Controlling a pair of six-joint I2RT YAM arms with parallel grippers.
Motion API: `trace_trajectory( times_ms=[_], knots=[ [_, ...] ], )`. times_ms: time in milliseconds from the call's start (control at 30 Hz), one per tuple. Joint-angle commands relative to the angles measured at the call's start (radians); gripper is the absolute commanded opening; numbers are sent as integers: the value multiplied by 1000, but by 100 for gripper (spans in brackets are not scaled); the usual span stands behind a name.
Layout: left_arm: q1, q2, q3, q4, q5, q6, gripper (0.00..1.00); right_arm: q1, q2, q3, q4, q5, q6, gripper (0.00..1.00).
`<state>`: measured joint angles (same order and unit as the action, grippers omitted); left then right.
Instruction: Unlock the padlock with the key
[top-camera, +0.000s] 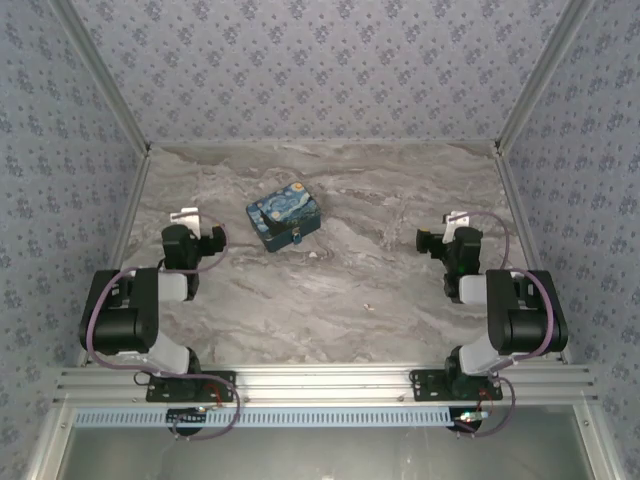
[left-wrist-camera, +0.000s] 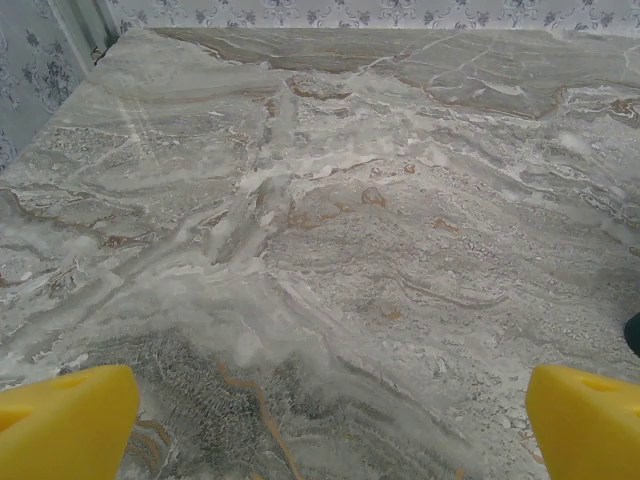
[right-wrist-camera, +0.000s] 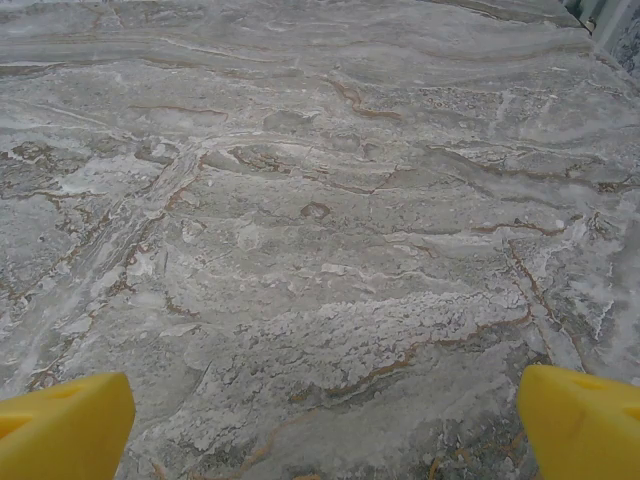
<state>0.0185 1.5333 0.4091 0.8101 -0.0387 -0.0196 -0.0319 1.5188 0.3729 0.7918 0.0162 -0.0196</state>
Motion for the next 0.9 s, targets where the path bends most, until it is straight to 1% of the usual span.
trace_trajectory(
  times_ms=[0, 633, 700, 733, 800, 867],
  knots=[
    [-3, 0, 5, 0, -8, -4, 99, 3, 2, 20, 0, 20, -6, 100],
    [3, 0, 5, 1, 0, -9, 99, -15, 0, 17, 5, -15, 6, 100],
    [6, -14, 9, -15, -22, -23, 99, -23, -26, 40, -59, 1, 20, 100],
    [11, -35, 12, -38, -24, -32, 99, -31, -52, 64, -126, 3, 32, 100],
    [14, -90, 10, -79, -42, -41, 99, -55, -107, 104, -246, -7, 63, 100],
    [14, -161, -2, -109, -60, -46, 99, -69, -169, 109, -315, -12, 84, 100]
  ],
)
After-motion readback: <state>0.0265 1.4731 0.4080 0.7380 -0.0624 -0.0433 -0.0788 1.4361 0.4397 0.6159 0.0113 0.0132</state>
